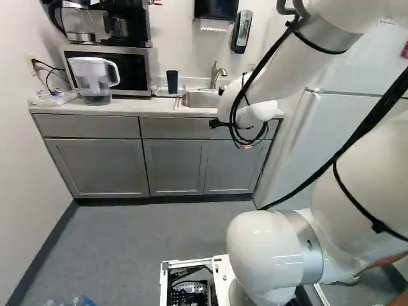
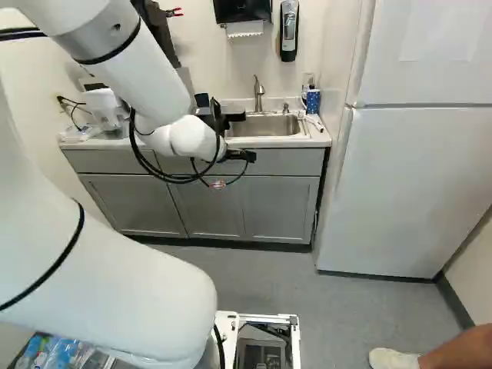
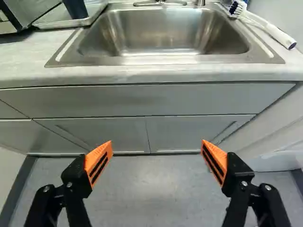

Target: Rinse the cup and place it in the tray

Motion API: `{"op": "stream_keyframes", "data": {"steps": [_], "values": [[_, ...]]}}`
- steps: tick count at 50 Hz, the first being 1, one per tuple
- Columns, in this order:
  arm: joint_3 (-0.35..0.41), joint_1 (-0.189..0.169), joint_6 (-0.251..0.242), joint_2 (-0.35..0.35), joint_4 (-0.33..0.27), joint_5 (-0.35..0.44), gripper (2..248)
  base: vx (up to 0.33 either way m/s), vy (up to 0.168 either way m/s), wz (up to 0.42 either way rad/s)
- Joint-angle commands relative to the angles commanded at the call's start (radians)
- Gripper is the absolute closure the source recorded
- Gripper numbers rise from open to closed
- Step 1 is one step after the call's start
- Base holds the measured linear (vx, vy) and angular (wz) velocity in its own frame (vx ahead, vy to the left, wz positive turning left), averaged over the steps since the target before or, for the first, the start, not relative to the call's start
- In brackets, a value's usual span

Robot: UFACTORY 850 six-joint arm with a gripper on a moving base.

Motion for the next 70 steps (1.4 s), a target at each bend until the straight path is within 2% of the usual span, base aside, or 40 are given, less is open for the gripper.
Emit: {"op": "stream_keyframes", "data": {"steps": [20,35,52,70], "values": [[0.127,0.02,-0.002,0.021,0.003,0.206,3,0.0,0.0,0.0],[0.203,0.032,-0.003,0.033,0.004,0.33,3,0.0,0.0,0.0],[0.27,0.043,-0.003,0.044,0.005,0.439,3,0.0,0.0,0.0],[0.32,0.051,-0.004,0.053,0.006,0.52,3,0.0,0.0,0.0]]}}
